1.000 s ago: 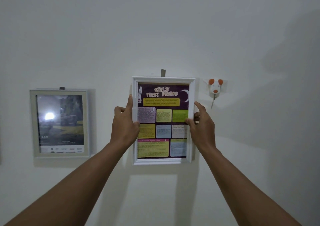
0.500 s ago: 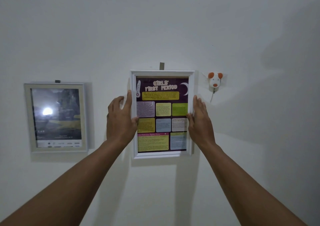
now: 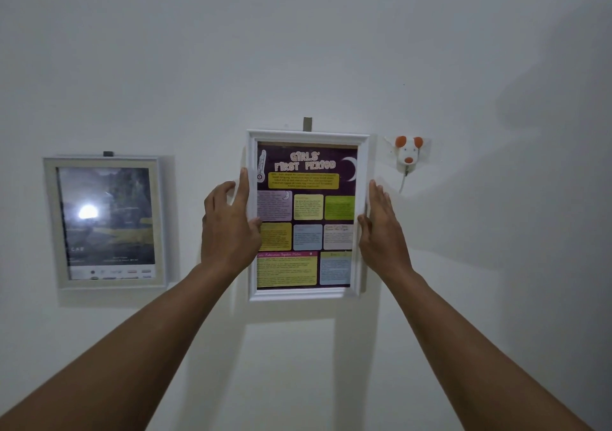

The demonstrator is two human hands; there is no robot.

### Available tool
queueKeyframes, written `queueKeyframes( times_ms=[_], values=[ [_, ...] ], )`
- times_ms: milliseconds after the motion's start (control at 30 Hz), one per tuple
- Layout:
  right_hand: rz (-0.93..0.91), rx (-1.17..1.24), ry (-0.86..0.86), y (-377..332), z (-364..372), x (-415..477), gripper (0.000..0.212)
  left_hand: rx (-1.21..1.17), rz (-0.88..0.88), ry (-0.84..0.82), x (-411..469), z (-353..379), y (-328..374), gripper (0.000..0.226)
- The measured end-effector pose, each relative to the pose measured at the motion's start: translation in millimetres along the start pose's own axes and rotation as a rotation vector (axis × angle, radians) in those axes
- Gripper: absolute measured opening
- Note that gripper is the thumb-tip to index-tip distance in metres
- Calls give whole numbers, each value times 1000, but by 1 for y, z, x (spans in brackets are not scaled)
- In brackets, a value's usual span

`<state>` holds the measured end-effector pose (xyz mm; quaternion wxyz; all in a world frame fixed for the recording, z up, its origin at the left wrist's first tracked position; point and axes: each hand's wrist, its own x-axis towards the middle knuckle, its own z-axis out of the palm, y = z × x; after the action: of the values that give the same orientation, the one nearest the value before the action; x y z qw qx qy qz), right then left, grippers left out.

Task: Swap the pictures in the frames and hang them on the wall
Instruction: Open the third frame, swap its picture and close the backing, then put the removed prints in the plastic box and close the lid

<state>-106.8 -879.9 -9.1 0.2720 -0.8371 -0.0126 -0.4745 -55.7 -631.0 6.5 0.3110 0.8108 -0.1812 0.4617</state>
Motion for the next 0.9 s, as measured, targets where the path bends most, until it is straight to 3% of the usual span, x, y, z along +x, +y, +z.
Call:
queueKeyframes(
  times_ms=[900],
  values=[
    [59,-36,-37,-18,-11,-5,68,-30,-35,-95,-2,-14,-1,96]
  ],
)
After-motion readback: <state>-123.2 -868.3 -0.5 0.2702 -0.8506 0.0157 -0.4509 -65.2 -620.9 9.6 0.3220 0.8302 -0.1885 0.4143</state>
